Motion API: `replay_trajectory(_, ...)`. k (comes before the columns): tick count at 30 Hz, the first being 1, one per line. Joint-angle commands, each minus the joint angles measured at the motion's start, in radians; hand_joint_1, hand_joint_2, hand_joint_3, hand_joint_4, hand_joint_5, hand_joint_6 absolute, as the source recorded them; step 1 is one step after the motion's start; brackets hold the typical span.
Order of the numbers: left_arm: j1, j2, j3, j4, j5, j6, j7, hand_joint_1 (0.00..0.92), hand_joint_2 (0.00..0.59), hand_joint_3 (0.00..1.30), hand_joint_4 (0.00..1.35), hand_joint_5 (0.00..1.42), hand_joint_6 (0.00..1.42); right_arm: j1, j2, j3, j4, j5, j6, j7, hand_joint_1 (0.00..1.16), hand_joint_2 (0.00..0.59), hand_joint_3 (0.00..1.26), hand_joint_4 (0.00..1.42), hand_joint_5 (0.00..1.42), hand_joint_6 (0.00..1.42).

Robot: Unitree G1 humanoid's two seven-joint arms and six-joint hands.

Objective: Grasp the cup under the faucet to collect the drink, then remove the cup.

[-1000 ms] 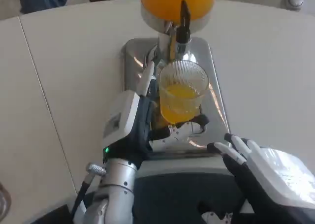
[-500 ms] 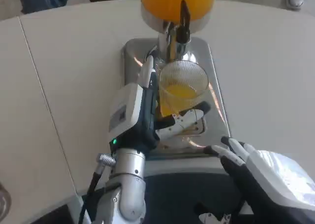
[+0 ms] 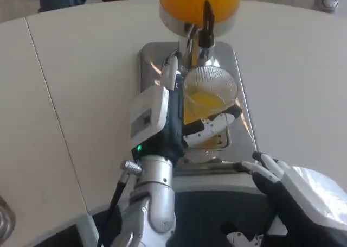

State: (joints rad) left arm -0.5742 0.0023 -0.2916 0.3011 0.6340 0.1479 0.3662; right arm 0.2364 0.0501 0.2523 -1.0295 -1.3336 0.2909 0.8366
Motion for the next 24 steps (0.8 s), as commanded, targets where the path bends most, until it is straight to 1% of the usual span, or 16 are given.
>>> replay_trajectory(1, 0.002, -0.028, -0.026, 0.017, -0.004, 0.021, -0.023, 0.427, 0.067, 0.0, 0.0, 0.4, 0.68, 0.013, 0.047, -0.017, -0.014, 0.013, 0.007, -0.015, 0.75, 0.373, 0.16, 0.0, 0.0, 0.0)
replay_trajectory(4, 0.004, -0.032, -0.031, 0.01, -0.002, 0.025, -0.029, 0.426, 0.067, 0.0, 0.0, 0.43, 0.74, 0.014, 0.046, -0.024, -0.012, 0.021, 0.007, -0.018, 0.75, 0.373, 0.16, 0.0, 0.0, 0.0)
replay_trajectory(6, 0.003, -0.035, -0.034, 0.008, 0.0, 0.033, -0.031, 0.423, 0.074, 0.0, 0.0, 0.45, 0.76, 0.012, 0.045, -0.028, -0.005, 0.027, 0.008, -0.02, 0.75, 0.373, 0.16, 0.0, 0.0, 0.0)
replay_trajectory(11, 0.003, -0.047, -0.035, 0.011, 0.002, 0.056, -0.025, 0.421, 0.074, 0.0, 0.0, 0.37, 0.57, 0.002, 0.046, -0.03, 0.004, 0.033, 0.009, -0.024, 0.76, 0.373, 0.16, 0.0, 0.0, 0.0)
replay_trajectory(14, 0.002, -0.054, -0.036, 0.013, 0.0, 0.064, -0.024, 0.421, 0.074, 0.0, 0.0, 0.36, 0.56, -0.002, 0.046, -0.029, 0.007, 0.029, 0.01, -0.023, 0.76, 0.373, 0.16, 0.0, 0.0, 0.0)
replay_trajectory(16, 0.003, -0.06, -0.036, 0.016, -0.002, 0.066, -0.019, 0.421, 0.079, 0.01, 0.04, 0.38, 0.56, -0.006, 0.047, -0.028, 0.011, 0.027, 0.011, -0.023, 0.76, 0.373, 0.16, 0.0, 0.0, 0.0)
replay_trajectory(18, 0.007, -0.068, -0.034, 0.022, -0.005, 0.066, -0.009, 0.426, 0.083, 0.04, 0.08, 0.4, 0.57, -0.009, 0.047, -0.028, 0.013, 0.026, 0.011, -0.023, 0.76, 0.373, 0.16, 0.0, 0.0, 0.0)
replay_trajectory(22, 0.011, -0.08, -0.026, 0.037, -0.017, 0.071, 0.004, 0.418, 0.088, 0.15, 0.19, 0.47, 0.62, -0.015, 0.047, -0.033, 0.018, 0.026, 0.016, -0.022, 0.76, 0.373, 0.16, 0.0, 0.0, 0.0)
replay_trajectory(24, 0.011, -0.083, -0.023, 0.044, -0.02, 0.073, 0.009, 0.417, 0.094, 0.19, 0.23, 0.51, 0.63, -0.018, 0.045, -0.035, 0.021, 0.027, 0.018, -0.023, 0.76, 0.373, 0.16, 0.0, 0.0, 0.0)
